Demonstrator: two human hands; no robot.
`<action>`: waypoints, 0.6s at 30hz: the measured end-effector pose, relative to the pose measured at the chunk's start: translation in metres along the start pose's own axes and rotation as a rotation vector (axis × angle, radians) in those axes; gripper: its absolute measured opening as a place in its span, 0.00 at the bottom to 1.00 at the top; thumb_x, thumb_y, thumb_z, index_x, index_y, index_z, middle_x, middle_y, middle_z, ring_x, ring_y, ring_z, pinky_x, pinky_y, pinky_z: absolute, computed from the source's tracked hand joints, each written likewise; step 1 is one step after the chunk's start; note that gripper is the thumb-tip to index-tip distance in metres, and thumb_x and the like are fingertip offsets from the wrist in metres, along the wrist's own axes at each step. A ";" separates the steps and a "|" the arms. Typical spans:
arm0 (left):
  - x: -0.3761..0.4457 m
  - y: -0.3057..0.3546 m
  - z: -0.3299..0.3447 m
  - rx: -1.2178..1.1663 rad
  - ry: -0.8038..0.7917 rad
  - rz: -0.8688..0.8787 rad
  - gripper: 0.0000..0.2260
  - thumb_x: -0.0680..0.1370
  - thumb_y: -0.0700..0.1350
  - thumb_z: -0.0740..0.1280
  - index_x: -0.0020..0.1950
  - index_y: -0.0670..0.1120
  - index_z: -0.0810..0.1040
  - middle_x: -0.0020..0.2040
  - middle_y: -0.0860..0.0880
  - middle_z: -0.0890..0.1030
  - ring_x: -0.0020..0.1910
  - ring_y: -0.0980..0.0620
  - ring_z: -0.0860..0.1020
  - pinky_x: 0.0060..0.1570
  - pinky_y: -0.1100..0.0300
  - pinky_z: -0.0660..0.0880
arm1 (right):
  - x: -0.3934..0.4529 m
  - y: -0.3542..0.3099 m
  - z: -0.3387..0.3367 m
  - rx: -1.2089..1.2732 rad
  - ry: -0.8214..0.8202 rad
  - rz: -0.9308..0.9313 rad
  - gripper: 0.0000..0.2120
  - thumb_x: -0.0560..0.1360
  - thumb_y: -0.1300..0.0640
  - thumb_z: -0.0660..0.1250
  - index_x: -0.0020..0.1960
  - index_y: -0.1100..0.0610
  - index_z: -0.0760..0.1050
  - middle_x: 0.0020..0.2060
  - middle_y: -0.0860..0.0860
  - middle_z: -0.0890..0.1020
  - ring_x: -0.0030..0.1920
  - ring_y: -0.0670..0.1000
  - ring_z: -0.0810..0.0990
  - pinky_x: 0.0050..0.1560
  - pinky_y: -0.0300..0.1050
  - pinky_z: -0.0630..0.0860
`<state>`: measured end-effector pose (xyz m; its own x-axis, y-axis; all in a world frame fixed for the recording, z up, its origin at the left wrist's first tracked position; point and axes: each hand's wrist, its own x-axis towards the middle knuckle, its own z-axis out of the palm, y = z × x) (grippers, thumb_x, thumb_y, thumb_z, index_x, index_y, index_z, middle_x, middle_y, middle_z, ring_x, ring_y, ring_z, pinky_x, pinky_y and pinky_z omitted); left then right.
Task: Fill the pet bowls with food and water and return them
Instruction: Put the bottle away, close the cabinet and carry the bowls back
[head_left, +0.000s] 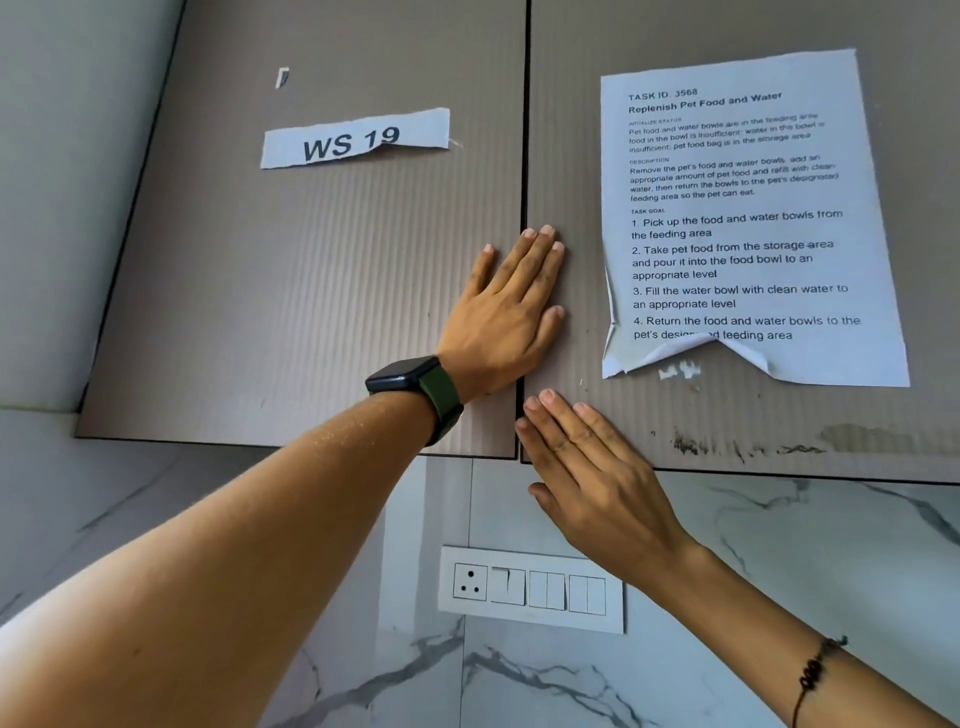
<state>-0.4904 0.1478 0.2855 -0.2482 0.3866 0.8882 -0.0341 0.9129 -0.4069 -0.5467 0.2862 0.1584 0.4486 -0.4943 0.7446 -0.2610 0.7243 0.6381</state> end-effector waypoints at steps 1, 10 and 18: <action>0.000 0.000 0.002 0.017 0.009 -0.001 0.33 0.76 0.57 0.37 0.78 0.43 0.48 0.79 0.46 0.49 0.78 0.49 0.46 0.75 0.50 0.40 | -0.001 -0.001 0.003 -0.008 0.003 0.003 0.22 0.77 0.54 0.61 0.67 0.64 0.70 0.66 0.60 0.73 0.69 0.58 0.69 0.67 0.53 0.65; -0.002 0.002 0.007 0.051 0.026 -0.025 0.32 0.76 0.56 0.37 0.78 0.44 0.47 0.79 0.46 0.49 0.78 0.49 0.46 0.75 0.49 0.41 | -0.003 -0.005 0.007 0.015 0.021 0.041 0.22 0.77 0.52 0.60 0.67 0.64 0.72 0.66 0.60 0.73 0.69 0.58 0.70 0.67 0.53 0.67; -0.055 0.028 0.013 -0.028 -0.051 -0.085 0.30 0.77 0.56 0.40 0.78 0.46 0.47 0.79 0.45 0.48 0.78 0.46 0.45 0.74 0.47 0.38 | -0.026 -0.028 -0.015 0.143 -0.042 0.187 0.21 0.77 0.56 0.59 0.67 0.65 0.71 0.66 0.60 0.73 0.69 0.58 0.69 0.69 0.54 0.65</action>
<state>-0.4899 0.1504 0.2221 -0.2946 0.3011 0.9069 -0.0305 0.9456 -0.3238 -0.5386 0.2857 0.1180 0.3458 -0.3796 0.8581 -0.4557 0.7315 0.5072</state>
